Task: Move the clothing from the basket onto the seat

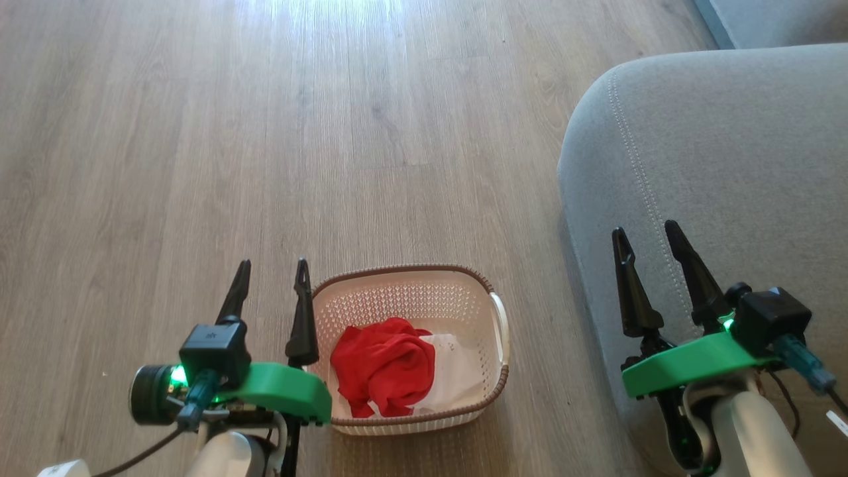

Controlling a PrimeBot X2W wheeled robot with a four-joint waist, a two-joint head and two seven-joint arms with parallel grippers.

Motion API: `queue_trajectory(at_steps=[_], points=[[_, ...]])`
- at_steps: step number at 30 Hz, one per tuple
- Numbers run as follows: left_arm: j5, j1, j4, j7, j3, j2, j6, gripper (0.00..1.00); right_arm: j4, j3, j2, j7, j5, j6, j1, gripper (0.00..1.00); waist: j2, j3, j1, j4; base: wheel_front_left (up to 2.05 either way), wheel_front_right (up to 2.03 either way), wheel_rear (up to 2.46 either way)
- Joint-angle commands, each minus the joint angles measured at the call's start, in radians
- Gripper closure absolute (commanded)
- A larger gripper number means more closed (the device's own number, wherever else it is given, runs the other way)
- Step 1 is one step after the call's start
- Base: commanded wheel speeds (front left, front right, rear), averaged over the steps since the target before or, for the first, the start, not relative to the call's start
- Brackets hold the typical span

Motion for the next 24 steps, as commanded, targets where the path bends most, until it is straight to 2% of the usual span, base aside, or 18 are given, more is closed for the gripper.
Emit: queue_trajectory(at_steps=[1, 5, 10, 18, 24], points=[[0.022, -0.041, -0.036, -0.014, 0.041, -0.002, 0.003, 0.0, -0.033, 0.023, 0.003, -0.014, -0.026, 0.001, -0.053, 0.0, 0.0, 0.0, 0.0, 0.0, 0.0, 0.0, 0.0], [0.02, -0.019, 0.0, -0.026, 0.102, -0.042, -0.05, 0.0, -0.021, 0.026, 0.003, -0.026, -0.051, 0.001, -0.053, 0.0, 0.0, -0.002, 0.0, 0.0, 0.0, 0.0, 0.0], [0.096, -0.009, 0.028, -0.041, 0.15, -0.074, -0.113, 0.0, -0.01, 0.03, 0.003, -0.041, -0.079, 0.001, -0.057, 0.0, 0.0, -0.005, 0.0, -0.001, 0.0, 0.0, 0.0], [0.228, -0.003, 0.044, -0.064, 0.174, -0.101, -0.142, 0.0, -0.01, 0.047, 0.003, -0.065, -0.175, 0.001, -0.065, 0.0, 0.0, -0.007, 0.0, -0.005, 0.0, 0.0, 0.0], [0.223, 0.0, 0.074, -0.066, 0.193, -0.11, -0.169, 0.0, -0.006, 0.047, 0.003, -0.066, -0.176, 0.001, -0.066, 0.0, 0.0, -0.007, 0.0, -0.005, 0.0, 0.0, 0.0]])
